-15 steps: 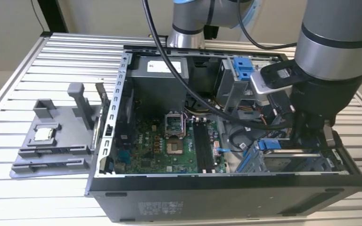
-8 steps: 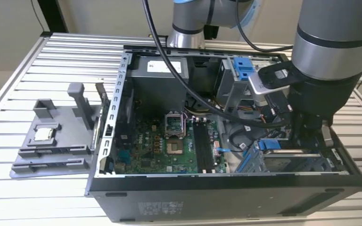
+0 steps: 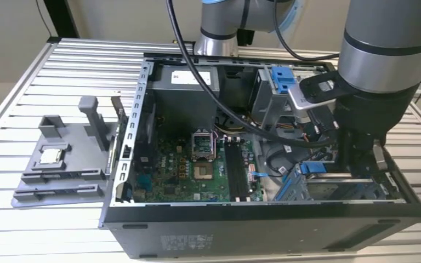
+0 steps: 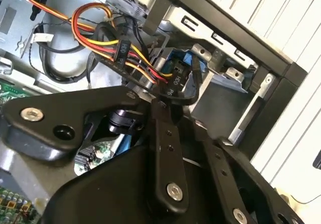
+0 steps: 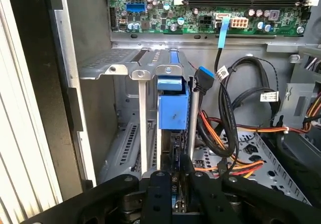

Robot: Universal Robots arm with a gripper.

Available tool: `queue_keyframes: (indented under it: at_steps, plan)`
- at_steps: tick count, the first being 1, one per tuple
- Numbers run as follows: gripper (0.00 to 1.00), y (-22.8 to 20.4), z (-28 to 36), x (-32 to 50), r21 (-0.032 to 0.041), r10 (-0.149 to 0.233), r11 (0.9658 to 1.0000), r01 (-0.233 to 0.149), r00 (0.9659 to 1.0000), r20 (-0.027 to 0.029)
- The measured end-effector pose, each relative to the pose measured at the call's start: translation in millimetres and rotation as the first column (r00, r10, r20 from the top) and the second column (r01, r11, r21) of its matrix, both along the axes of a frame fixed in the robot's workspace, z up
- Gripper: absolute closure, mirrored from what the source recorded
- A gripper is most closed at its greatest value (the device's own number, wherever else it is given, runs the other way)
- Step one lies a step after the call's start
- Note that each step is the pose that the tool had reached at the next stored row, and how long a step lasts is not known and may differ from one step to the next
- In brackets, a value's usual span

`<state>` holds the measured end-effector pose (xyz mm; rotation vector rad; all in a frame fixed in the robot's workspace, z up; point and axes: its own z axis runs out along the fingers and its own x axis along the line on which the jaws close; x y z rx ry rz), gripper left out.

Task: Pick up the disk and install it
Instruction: 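Insert the first disk wire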

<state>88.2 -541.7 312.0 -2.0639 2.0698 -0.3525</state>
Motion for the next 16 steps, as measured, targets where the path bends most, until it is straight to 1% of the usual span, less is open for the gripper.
queue_keyframes:
  at_steps: [1,2,4,5,10,11,12,14,15,16]
  plan:
    - [0.00,0.0,-0.1,0.1,0.0002,0.000,1.0000,0.000,1.0000,-0.0004]
    - [0.00,0.0,0.0,0.0,-0.0002,-0.002,1.0000,0.002,1.0000,-0.0006]
    - [0.00,-0.8,3.4,-0.3,-0.0013,-0.012,0.9999,0.012,0.9999,-0.0062]
    - [0.00,-0.8,6.9,-0.4,-0.0015,-0.015,0.9999,0.015,0.9999,-0.0074]
    - [0.00,-0.8,29.4,-0.1,-0.0022,-0.016,0.9999,0.016,0.9998,-0.0105]
    - [0.00,-0.8,32.1,0.1,-0.0018,-0.016,0.9999,0.016,0.9998,-0.0127]
    - [0.00,-1.2,32.2,0.1,-0.0010,-0.016,0.9999,0.016,0.9998,-0.0139]
    - [0.00,-1.2,32.3,0.1,-0.0004,-0.016,0.9999,0.016,0.9998,-0.0139]
    - [1.00,-1.2,32.3,0.1,-0.0004,-0.016,0.9999,0.016,0.9998,-0.0139]
    - [1.00,-1.2,32.3,0.1,-0.0002,-0.016,0.9999,0.016,0.9998,-0.0139]
